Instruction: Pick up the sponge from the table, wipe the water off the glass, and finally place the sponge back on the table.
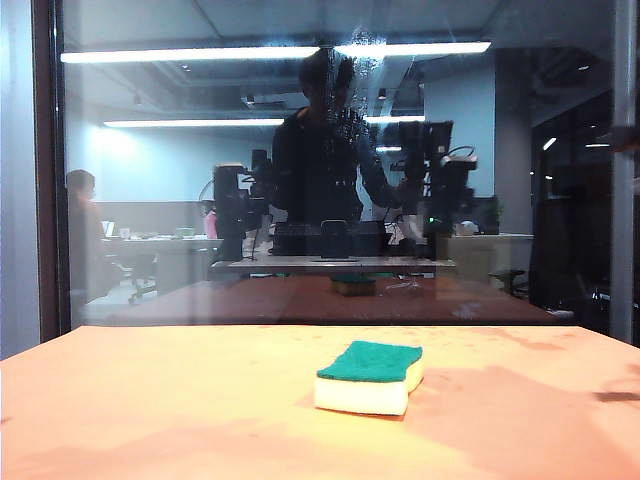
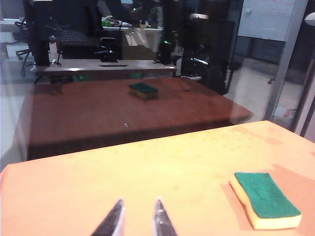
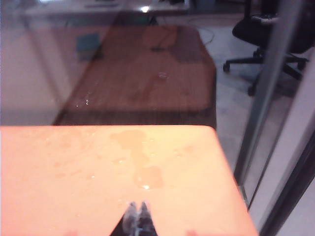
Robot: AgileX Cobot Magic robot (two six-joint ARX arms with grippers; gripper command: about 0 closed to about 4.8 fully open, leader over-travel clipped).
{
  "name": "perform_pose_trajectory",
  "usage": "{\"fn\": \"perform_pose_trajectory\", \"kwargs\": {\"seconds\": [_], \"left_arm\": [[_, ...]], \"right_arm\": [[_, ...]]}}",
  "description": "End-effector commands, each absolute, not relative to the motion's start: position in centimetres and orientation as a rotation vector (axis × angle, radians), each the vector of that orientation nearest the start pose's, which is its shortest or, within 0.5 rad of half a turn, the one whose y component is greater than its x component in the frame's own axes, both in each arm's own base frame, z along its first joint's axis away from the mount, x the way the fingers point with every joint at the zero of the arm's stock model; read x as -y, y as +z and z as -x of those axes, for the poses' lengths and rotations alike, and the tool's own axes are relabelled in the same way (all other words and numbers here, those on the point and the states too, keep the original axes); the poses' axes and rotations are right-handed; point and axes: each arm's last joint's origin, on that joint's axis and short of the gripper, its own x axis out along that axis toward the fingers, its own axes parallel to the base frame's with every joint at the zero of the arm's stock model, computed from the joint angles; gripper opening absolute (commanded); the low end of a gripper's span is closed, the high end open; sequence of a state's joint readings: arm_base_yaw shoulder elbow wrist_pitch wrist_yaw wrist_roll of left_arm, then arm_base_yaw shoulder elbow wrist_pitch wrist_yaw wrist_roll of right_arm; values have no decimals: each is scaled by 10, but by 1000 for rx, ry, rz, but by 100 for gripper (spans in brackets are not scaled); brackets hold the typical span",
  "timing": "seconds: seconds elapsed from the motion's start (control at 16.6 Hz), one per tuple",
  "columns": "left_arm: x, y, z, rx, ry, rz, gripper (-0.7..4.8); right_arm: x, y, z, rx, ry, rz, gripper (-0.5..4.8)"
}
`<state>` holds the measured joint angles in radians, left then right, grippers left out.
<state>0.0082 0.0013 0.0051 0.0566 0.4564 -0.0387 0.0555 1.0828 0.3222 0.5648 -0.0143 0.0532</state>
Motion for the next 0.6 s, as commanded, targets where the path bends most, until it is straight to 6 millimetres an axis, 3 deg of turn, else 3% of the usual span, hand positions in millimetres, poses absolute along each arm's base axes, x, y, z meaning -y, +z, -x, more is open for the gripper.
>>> {"fn": "perform_pose_trajectory", "kwargs": {"seconds": [0.06, 0.24, 0.3, 0.6], "left_arm": [[12, 173, -94, 64, -454, 20, 79], [10, 173, -95, 66, -376, 22, 64], [9, 173, -96, 67, -326, 24, 43], [6, 173, -96, 70, -222, 25, 43]], "right_arm": [[-6, 198, -197, -169, 102, -61, -7], [-8, 199, -186, -169, 110, -60, -7], [-7, 195, -180, -158, 100, -59, -7], [-6, 175, -159, -141, 76, -57, -7]]}}
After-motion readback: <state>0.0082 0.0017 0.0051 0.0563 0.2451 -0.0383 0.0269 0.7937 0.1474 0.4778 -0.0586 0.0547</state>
